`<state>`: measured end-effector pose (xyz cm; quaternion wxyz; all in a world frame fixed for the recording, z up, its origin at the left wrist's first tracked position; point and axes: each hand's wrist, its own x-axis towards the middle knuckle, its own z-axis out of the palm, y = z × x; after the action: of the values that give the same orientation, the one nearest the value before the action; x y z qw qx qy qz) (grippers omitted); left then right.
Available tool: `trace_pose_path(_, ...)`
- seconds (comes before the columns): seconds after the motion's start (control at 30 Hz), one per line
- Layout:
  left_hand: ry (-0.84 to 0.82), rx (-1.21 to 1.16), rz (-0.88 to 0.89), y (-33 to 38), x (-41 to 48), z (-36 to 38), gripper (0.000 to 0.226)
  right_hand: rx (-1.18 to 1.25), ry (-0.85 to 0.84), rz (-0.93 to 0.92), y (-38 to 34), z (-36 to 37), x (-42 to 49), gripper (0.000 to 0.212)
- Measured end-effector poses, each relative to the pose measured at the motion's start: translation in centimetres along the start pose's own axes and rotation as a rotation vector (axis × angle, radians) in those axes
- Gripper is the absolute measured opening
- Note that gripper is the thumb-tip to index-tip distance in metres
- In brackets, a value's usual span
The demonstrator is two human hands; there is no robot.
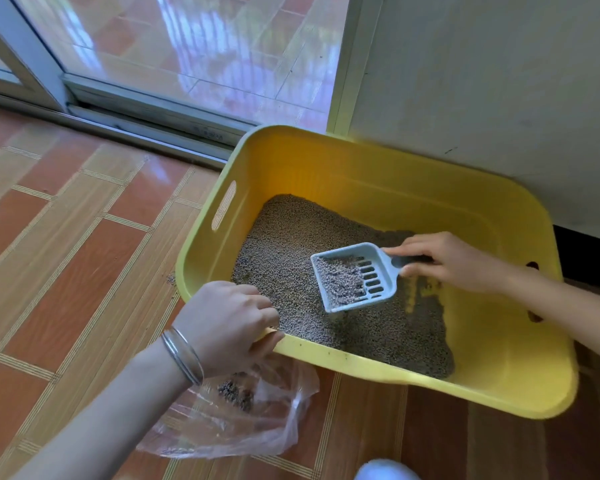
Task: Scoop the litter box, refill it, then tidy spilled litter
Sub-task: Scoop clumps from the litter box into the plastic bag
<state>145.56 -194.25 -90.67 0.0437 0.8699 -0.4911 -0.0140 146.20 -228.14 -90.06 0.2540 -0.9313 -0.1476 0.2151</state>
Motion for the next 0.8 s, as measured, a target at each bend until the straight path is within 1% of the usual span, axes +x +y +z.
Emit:
trace_pose_path(0.03,0.023,-0.01,-0.009,-0.2,-0.2,-0.1,0.04,-0.086,0.016,0.023,0.0,-0.1,-0.2,0.042)
trace_pose_path(0.13,0.094,-0.029,-0.03,-2.1,-1.2,-0.9,0.05,-0.462,0.033,0.1,0.1,-1.1,-0.9,0.041)
trace_pose_path(0.2,0.132,-0.016,-0.035,-3.6,-2.0,-1.5,0.057,-0.644,-0.024,0.194,-0.3,-1.9,-1.2,0.039)
trace_pose_path(0.27,0.145,0.019,-0.012,-4.4,-2.4,-1.6,0.061,-0.764,-0.082,0.258,-0.6,-2.1,-1.2,0.036)
trace_pose_path(0.33,0.16,0.046,0.016,-4.5,-2.3,-1.1,0.06,-0.744,-0.078,0.253,-0.6,-1.5,-0.5,0.033)
trace_pose_path(0.5,0.257,0.041,0.036,-4.6,-1.9,-0.2,0.055,-0.521,-0.012,0.22,-0.9,2.1,3.1,0.028)
trace_pose_path(0.67,0.304,0.008,0.008,-4.4,-1.9,0.3,0.055,-0.31,0.072,0.159,-3.9,4.3,6.6,0.025)
trace_pose_path(0.73,0.334,0.002,-0.008,-4.3,-2.0,0.5,0.052,-0.284,0.09,0.112,-5.6,5.8,8.2,0.023)
trace_pose_path(0.8,0.356,0.0,-0.015,-4.2,-2.0,0.5,0.046,-0.248,0.108,0.11,-6.8,7.0,9.3,0.026)
